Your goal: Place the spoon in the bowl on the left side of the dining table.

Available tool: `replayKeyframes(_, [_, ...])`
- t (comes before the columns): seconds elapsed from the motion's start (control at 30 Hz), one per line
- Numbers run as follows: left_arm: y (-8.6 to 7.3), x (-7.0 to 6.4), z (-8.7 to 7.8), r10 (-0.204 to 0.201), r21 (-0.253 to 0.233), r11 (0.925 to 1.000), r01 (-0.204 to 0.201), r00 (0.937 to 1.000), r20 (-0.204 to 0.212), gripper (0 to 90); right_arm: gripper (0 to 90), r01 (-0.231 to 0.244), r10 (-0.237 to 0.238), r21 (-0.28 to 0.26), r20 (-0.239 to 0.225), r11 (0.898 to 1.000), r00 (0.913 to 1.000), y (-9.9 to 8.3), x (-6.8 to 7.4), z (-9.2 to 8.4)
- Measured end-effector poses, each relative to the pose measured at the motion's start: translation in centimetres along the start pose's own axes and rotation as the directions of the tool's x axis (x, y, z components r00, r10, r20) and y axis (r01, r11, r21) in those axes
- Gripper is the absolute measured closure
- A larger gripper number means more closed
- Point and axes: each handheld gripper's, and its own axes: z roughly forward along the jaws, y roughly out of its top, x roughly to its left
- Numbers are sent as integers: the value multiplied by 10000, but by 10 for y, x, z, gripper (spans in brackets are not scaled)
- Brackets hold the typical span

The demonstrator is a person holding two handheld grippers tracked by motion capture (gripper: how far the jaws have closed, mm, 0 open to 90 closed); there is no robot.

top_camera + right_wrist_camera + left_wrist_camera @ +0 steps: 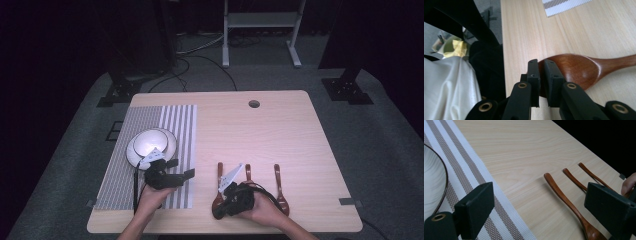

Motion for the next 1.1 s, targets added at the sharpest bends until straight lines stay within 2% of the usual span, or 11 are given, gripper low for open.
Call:
replayKeyframes(0.23, [-1, -6, 7, -200, 128, 9997, 195, 9990, 399, 83, 868, 482, -471, -165, 614, 9987, 9970, -6, 7, 2])
replayKeyframes(0.47, [-3, -12, 21, -321, 469, 9985, 286, 9968, 737, 83, 879, 959, -900, -439, 1211, 9944, 9886, -11, 14, 2])
replayKeyframes(0.67, [-1, -15, 34, -583, 607, 9967, 530, 9944, 885, 83, 880, 1231, -1158, -499, 1298, 9911, 9848, -12, 15, 3])
replayKeyframes(0.8, [-1, -19, 43, -564, 815, 9955, 486, 9938, 959, 83, 880, 1439, -1364, -454, 1388, 9886, 9809, -12, 16, 3])
replayKeyframes(1.0, [-1, -22, 53, -674, 925, 9940, 582, 9928, 989, 84, 880, 1418, -1336, -497, 1410, 9886, 9810, -12, 17, 3])
replayKeyframes(1.1, [0, -21, 57, -780, 1030, 9923, 681, 9925, 947, 84, 880, 1525, -1447, -418, 1497, 9874, 9781, -12, 18, 3])
